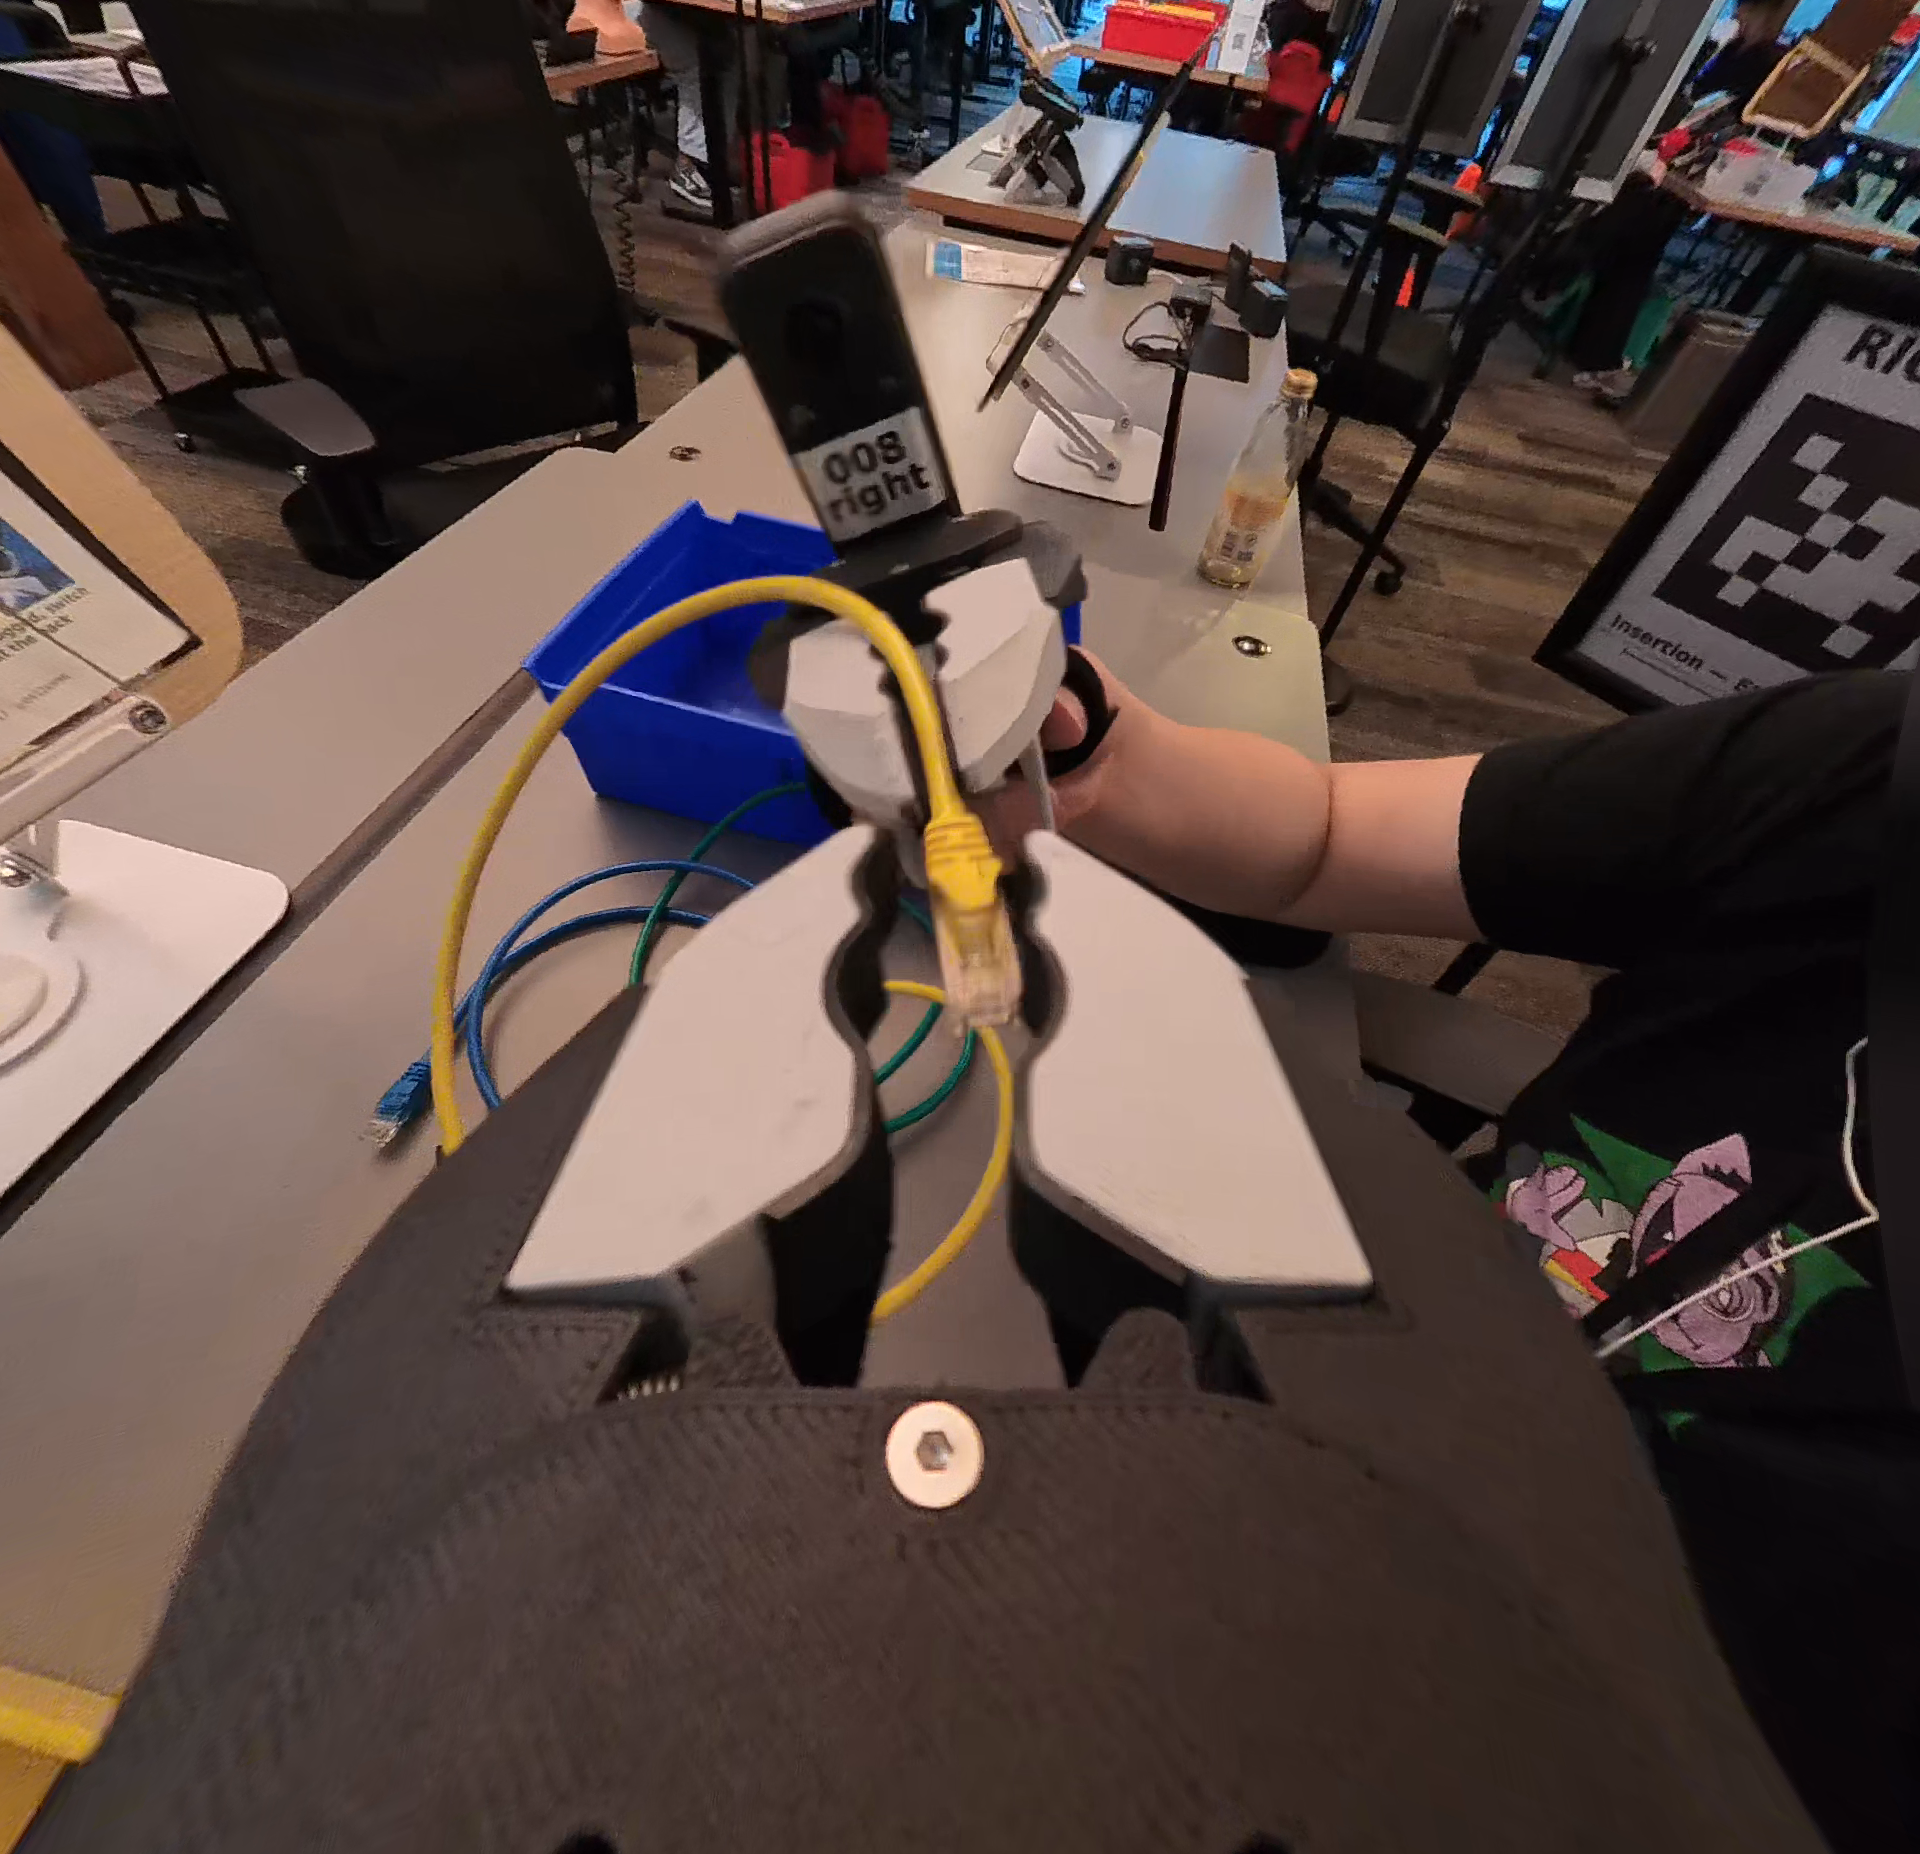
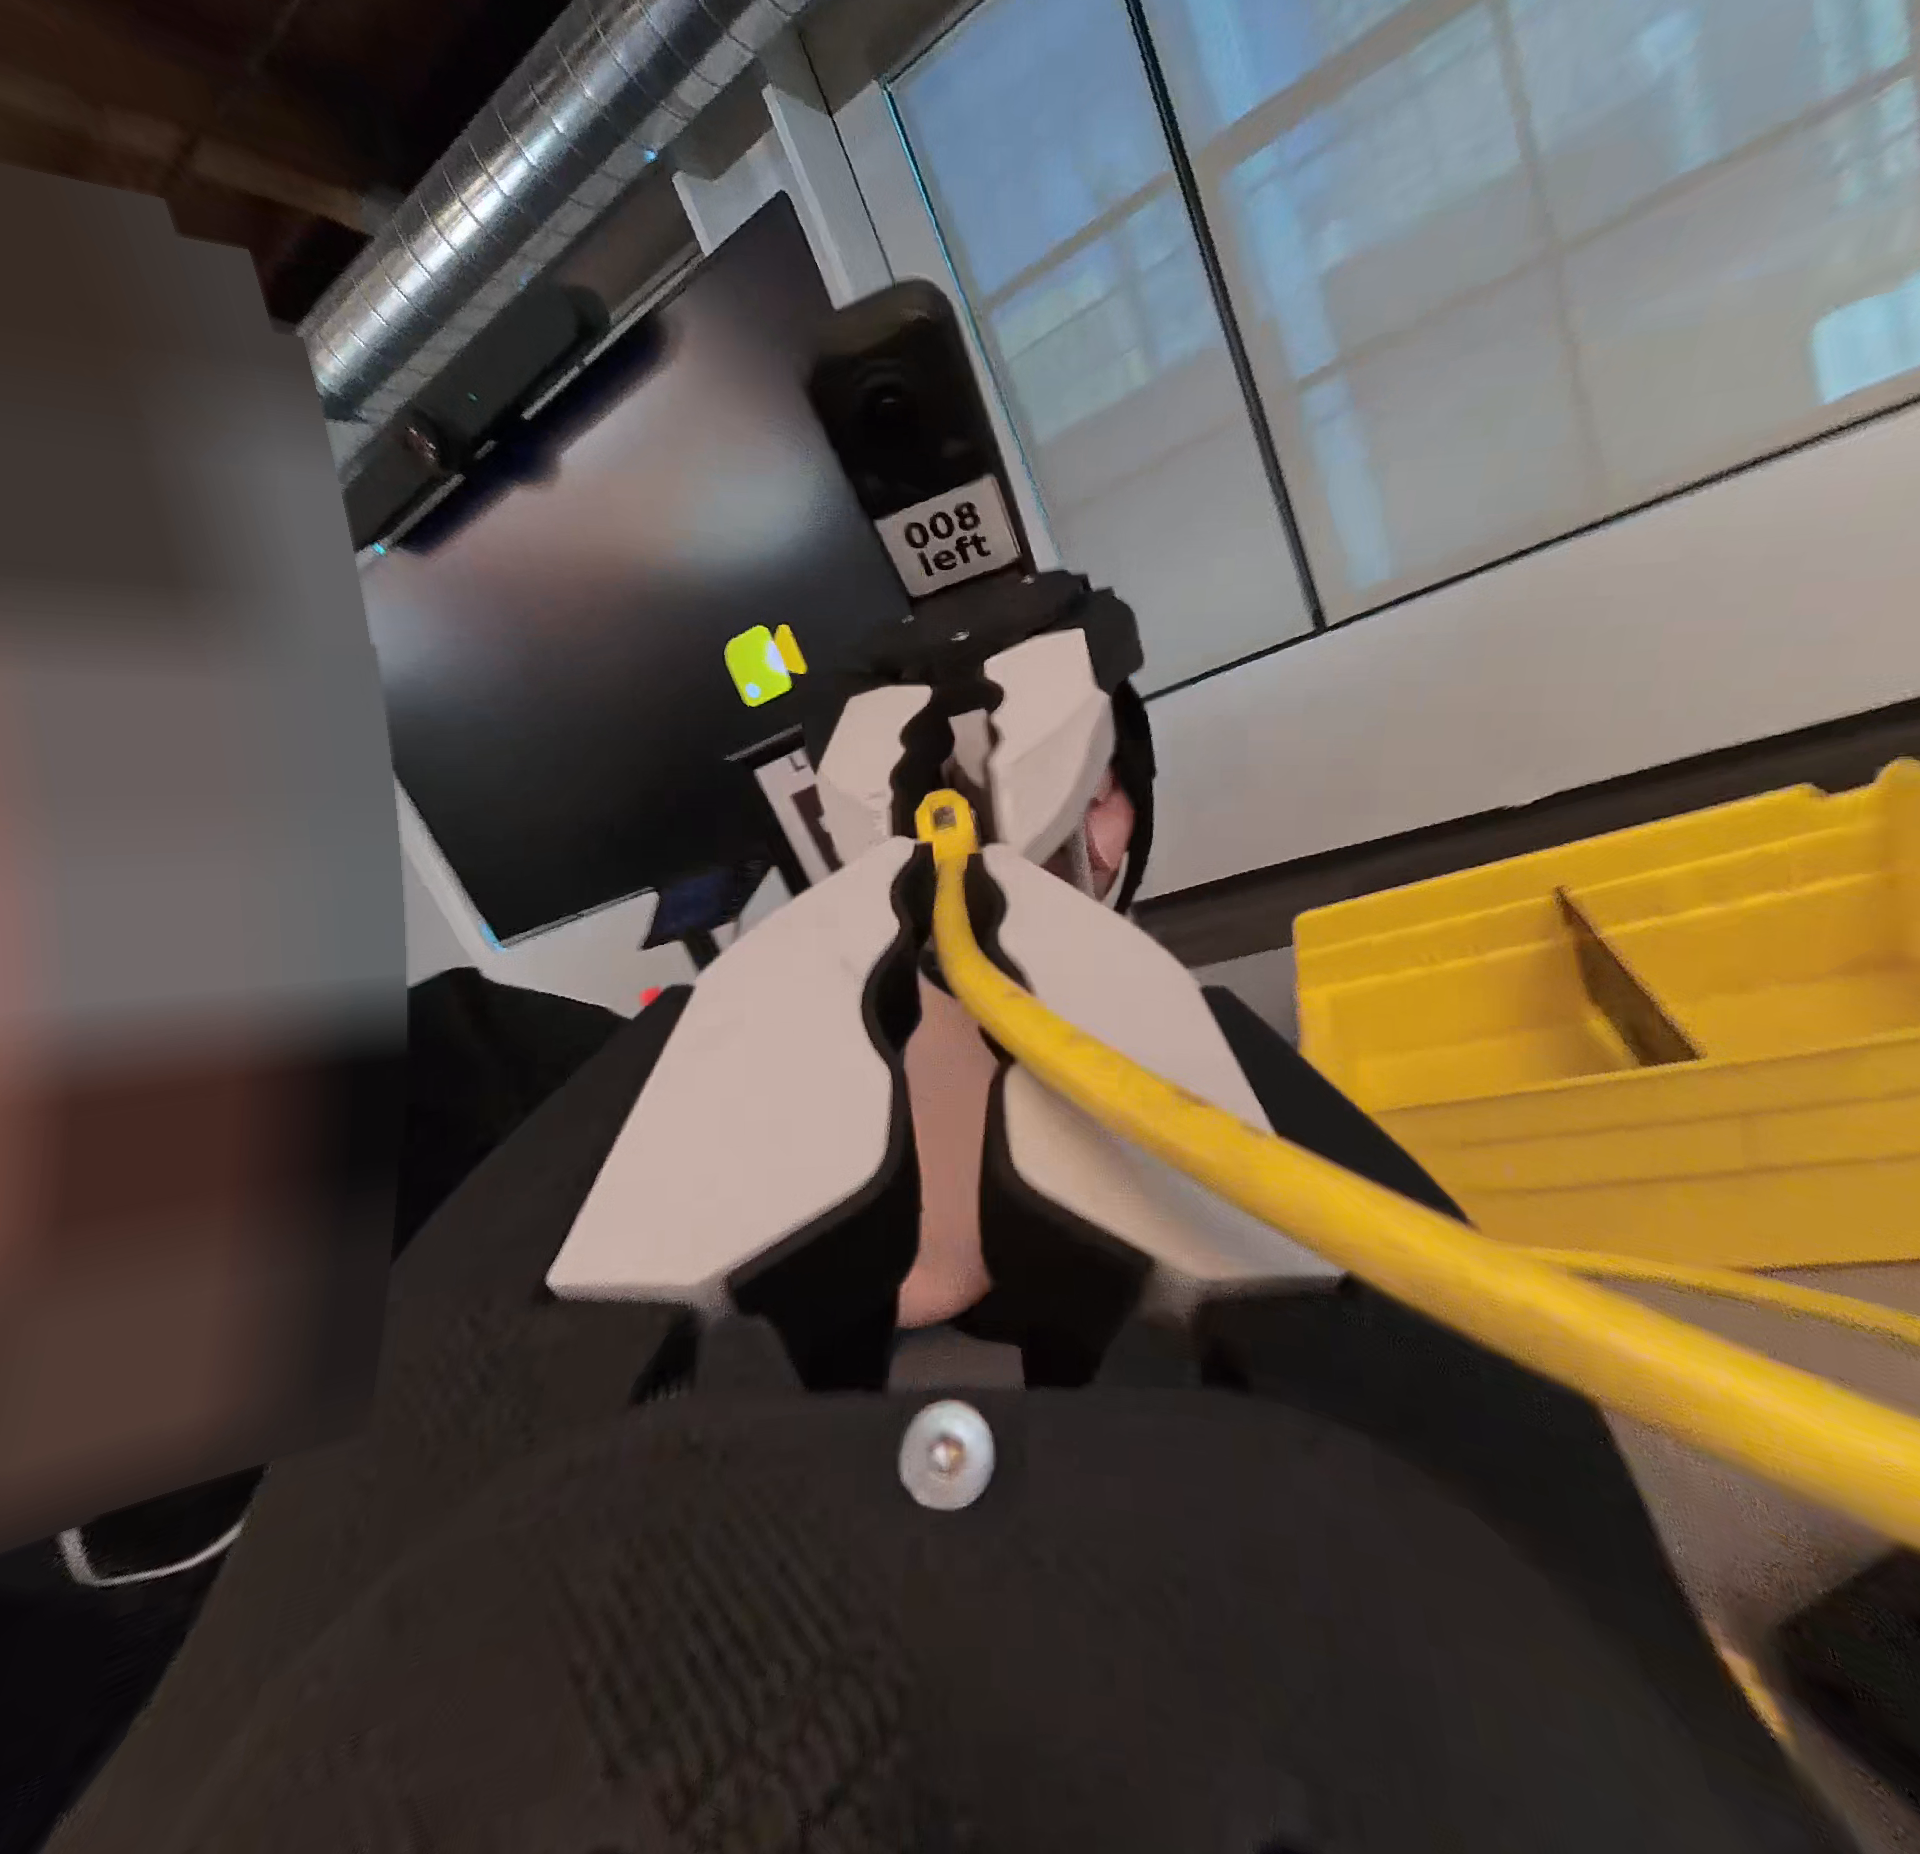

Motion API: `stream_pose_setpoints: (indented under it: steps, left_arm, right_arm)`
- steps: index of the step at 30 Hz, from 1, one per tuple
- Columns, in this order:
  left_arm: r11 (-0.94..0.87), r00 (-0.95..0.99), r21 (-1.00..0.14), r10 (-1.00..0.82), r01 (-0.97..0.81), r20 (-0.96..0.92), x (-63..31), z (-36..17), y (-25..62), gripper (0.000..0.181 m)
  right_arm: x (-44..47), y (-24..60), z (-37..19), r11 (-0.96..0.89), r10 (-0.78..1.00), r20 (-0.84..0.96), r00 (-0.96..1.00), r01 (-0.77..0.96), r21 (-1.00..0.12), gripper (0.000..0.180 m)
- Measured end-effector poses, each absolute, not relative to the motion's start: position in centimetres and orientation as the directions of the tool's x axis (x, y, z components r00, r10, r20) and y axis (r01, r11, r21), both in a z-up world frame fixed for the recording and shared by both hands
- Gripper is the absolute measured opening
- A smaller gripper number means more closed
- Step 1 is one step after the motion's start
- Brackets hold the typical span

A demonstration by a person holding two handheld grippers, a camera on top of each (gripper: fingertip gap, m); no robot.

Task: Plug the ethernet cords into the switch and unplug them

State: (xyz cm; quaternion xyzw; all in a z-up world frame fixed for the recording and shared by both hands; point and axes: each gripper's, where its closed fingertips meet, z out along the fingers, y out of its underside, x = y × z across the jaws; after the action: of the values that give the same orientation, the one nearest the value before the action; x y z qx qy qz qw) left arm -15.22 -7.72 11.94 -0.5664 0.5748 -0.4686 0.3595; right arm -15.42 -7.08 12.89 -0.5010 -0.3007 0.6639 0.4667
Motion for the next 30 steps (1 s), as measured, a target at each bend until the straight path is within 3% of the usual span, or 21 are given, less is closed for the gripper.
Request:
stream_pose_setpoints:
  steps: [1, 3, 7, 12, 21, 30]
  left_arm:
    - [-0.099, -0.084, -0.948, -0.988, -0.303, 0.130, -15.4, 12.1, -7.3, 0.035]
    - [-0.132, -0.080, -0.957, -0.984, -0.260, 0.157, -15.9, 12.6, -6.7, 0.042]
    - [-0.227, -0.202, -0.965, -0.947, -0.133, 0.251, -15.6, 14.3, -7.1, 0.031]
    - [-0.097, -0.199, -0.985, -0.972, -0.143, 0.124, -14.5, 13.4, -7.1, 0.013]
    - [-0.008, -0.186, -0.978, -0.981, -0.207, 0.048, -14.5, 12.7, -8.1, 0.012]
    - [-0.018, -0.193, -0.974, -0.979, -0.225, 0.063, -14.8, 12.5, -8.0, 0.012]
  right_arm:
    - [-15.1, -7.1, 13.3, -0.340, 0.937, -0.349, -0.035, -0.338, -0.878, 0.006]
    - [-14.5, -7.0, 13.9, -0.234, 0.964, -0.265, 0.037, -0.363, -0.902, 0.006]
    - [-13.9, -7.0, 14.6, 0.014, 0.974, -0.066, 0.216, -0.352, -0.936, 0.006]
    - [-13.7, -7.1, 14.7, 0.134, 0.953, 0.032, 0.301, -0.322, -0.937, 0.006]
    - [-14.4, -7.8, 13.6, 0.207, 0.944, 0.147, 0.294, -0.182, -0.961, 0.007]
    - [-14.6, -7.8, 13.6, 0.180, 0.951, 0.118, 0.284, -0.202, -0.963, 0.007]
